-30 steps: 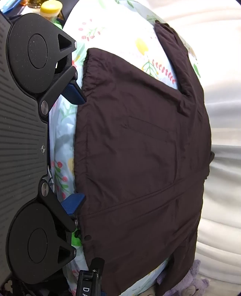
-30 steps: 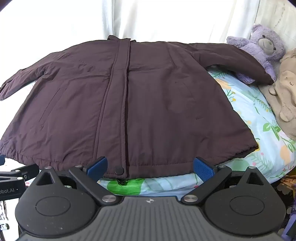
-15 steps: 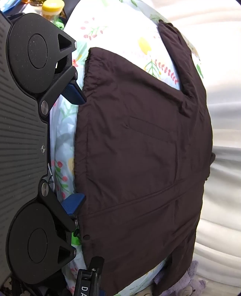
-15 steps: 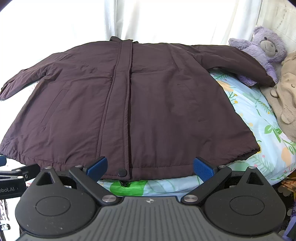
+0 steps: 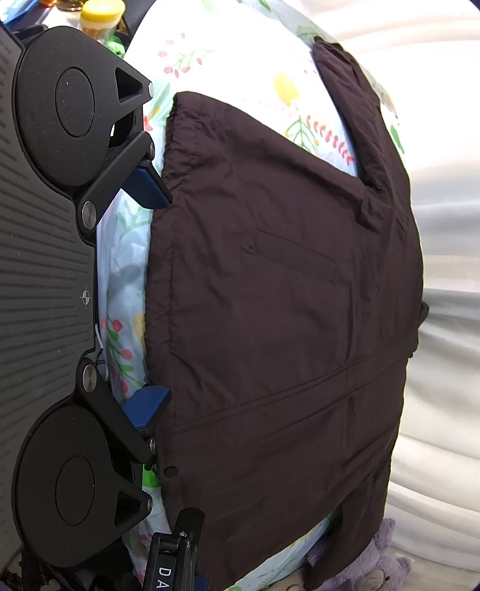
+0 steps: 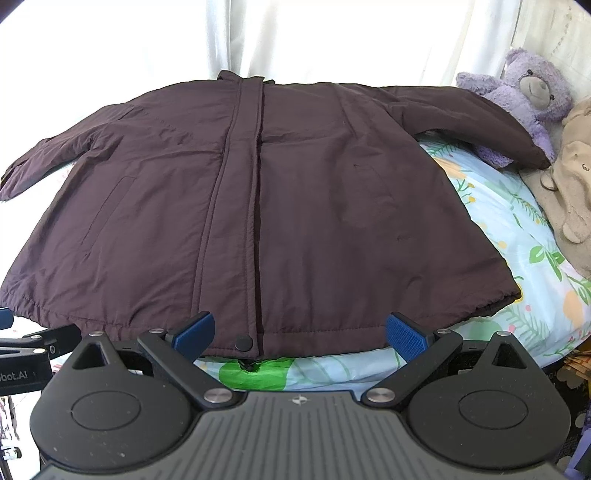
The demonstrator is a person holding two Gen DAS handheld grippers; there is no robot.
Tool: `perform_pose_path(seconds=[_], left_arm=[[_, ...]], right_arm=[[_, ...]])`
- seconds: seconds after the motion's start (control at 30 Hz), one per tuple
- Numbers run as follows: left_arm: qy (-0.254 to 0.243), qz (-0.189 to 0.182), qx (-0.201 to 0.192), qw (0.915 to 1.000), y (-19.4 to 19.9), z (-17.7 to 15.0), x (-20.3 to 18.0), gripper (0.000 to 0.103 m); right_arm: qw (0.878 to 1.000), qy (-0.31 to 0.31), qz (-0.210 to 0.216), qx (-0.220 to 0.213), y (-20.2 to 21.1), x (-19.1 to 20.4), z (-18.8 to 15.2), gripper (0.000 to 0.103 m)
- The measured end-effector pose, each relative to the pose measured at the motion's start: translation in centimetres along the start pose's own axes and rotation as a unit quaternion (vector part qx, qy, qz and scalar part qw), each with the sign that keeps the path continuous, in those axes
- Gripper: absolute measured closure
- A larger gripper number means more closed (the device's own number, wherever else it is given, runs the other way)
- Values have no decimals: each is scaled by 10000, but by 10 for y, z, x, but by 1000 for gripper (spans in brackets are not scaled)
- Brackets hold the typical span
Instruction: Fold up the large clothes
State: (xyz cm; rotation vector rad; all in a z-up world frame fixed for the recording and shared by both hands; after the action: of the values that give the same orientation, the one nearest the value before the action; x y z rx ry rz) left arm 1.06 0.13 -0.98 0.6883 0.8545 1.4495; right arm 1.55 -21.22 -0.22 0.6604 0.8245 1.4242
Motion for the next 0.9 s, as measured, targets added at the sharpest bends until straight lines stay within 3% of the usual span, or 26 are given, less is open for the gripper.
perform_pose_path(seconds=[0.9], left_arm=[[-25, -22, 1, 10000, -1, 2, -5, 0]], right_arm=[[10000, -71, 15, 37, -5, -5, -1, 4]])
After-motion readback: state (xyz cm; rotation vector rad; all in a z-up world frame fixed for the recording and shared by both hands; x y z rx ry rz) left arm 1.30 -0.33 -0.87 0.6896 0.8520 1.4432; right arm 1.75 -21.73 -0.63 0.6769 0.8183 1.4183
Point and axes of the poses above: each gripper's, at about its wrist camera, not at the fingertips, and y roughly against the way its jaws point, x to its left, z to its top, the point moved 1 cm from there along -y, roughly the way its jaws point, and after that the axes turned 5 degrees about y, right-handed, at the moved point
